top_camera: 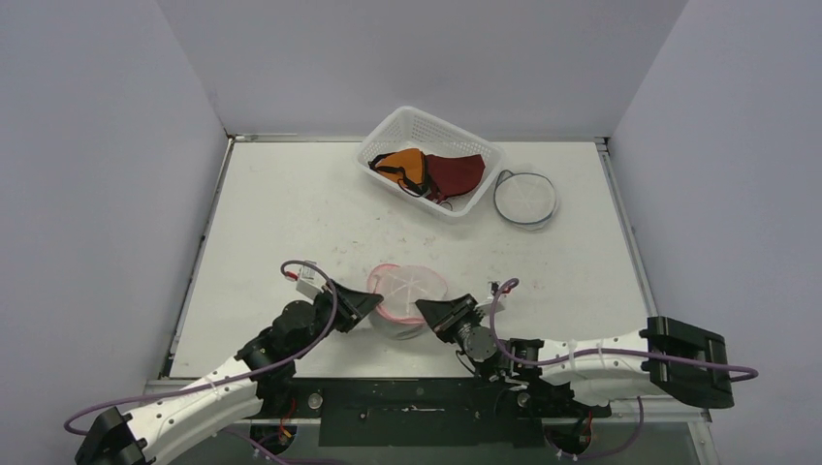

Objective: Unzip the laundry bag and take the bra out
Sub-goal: Unzip the laundry bag at the center of the board.

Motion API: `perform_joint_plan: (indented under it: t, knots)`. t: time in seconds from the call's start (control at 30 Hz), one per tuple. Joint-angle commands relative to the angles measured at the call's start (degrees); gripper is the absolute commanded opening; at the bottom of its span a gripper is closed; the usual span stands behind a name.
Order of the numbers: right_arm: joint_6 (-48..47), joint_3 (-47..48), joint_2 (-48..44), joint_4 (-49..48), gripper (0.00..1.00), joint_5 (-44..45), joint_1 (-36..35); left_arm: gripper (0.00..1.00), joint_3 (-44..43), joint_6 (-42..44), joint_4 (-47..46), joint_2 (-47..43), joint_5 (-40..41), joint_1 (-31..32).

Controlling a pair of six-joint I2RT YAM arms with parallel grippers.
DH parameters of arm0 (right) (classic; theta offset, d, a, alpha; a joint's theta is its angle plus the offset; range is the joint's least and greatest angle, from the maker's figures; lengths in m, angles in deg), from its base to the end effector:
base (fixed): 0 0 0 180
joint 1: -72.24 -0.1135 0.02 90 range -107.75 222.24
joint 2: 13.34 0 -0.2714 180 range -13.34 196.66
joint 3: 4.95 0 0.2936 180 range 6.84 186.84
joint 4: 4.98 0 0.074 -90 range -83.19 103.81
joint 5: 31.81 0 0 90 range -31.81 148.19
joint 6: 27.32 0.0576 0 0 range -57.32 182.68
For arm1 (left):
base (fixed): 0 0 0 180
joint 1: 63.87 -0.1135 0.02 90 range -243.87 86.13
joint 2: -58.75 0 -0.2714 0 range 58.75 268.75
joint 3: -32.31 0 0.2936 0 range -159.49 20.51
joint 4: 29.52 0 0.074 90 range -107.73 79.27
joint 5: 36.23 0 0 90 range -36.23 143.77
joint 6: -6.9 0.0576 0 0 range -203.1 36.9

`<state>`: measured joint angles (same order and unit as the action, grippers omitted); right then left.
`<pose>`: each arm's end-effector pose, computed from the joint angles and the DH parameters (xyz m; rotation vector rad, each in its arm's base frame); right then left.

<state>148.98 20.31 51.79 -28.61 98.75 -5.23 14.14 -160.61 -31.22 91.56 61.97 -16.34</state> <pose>0.0896 0.2303 0.1386 0.6855 1.8927 1.3397 0.1436 -0.1447 0.1570 -0.6384 1.9353 -1.3700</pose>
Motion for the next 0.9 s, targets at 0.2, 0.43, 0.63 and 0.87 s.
perform_joint_plan:
  t: [0.2, 0.43, 0.63, 0.87]
  knots:
    - [-34.33, 24.06, -9.26, 35.41, 0.05, -14.76, 8.12, 0.96, -18.92, 12.2, 39.18, -10.06, 11.13, -0.3]
    - [-53.7, 43.91, 3.24, 46.97, 0.05, -36.67, 16.13, 0.96, -28.54, 21.12, 48.78, -13.67, 21.14, -0.55]
    - [-60.19, 51.37, 11.65, 41.42, 0.05, -51.26, 16.66, 0.96, -30.35, 23.82, 49.74, -17.29, 26.63, -0.52]
    - [-64.04, 39.94, 8.67, 41.84, 0.05, -53.23, 20.83, 0.97, -24.08, 22.49, 49.5, -23.57, 24.83, -0.52]
